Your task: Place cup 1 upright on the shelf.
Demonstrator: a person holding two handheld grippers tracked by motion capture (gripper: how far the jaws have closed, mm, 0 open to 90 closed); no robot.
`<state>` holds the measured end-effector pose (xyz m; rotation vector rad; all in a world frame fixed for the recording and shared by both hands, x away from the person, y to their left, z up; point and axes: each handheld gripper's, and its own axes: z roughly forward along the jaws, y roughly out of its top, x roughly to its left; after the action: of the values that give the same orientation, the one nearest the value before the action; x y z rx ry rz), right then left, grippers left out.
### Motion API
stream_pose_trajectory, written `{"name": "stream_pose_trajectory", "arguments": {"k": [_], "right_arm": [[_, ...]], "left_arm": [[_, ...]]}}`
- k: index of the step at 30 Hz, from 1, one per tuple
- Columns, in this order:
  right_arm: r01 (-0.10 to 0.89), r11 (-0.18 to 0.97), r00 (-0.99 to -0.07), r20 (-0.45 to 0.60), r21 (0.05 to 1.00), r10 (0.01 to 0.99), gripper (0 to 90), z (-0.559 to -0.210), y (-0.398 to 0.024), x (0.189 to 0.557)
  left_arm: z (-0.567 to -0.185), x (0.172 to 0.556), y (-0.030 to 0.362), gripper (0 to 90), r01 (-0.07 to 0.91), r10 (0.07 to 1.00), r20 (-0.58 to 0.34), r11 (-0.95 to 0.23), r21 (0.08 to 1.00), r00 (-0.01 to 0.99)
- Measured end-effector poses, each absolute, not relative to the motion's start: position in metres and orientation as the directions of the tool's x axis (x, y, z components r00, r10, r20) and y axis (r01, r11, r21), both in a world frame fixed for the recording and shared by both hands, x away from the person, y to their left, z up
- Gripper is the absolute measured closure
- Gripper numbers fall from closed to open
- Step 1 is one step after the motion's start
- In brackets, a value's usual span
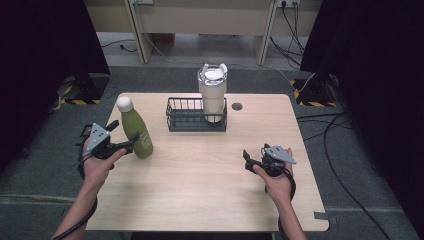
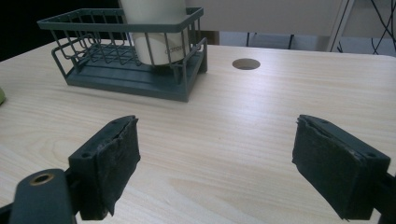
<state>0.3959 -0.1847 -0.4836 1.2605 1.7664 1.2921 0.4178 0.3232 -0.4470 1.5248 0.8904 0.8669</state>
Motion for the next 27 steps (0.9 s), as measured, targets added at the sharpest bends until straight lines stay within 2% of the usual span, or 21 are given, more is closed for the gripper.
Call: {"name": "stream_pose_trajectory", "arguments": {"k": [9,18,27], "right_arm": [[0.35,0.075,-0.361,0.061,0.934,0.93,15.1,-0.486,-0.186,0.397],[0.37,0.079,-0.359,0.064,0.926,0.931,15.2,-0.491,-0.185,0.397],[0.375,0.07,-0.345,0.069,0.924,0.936,15.4,-0.492,-0.187,0.396]], "left_arm": [[-0.451,0.433,0.318,11.8,0.095,0.89,0.072,-0.128,0.987,0.45],[-0.459,0.439,0.315,19.3,0.093,0.885,0.067,-0.123,0.988,0.46],[-0.46,0.438,0.316,20.9,0.083,0.882,0.049,-0.099,0.992,0.468]]}}
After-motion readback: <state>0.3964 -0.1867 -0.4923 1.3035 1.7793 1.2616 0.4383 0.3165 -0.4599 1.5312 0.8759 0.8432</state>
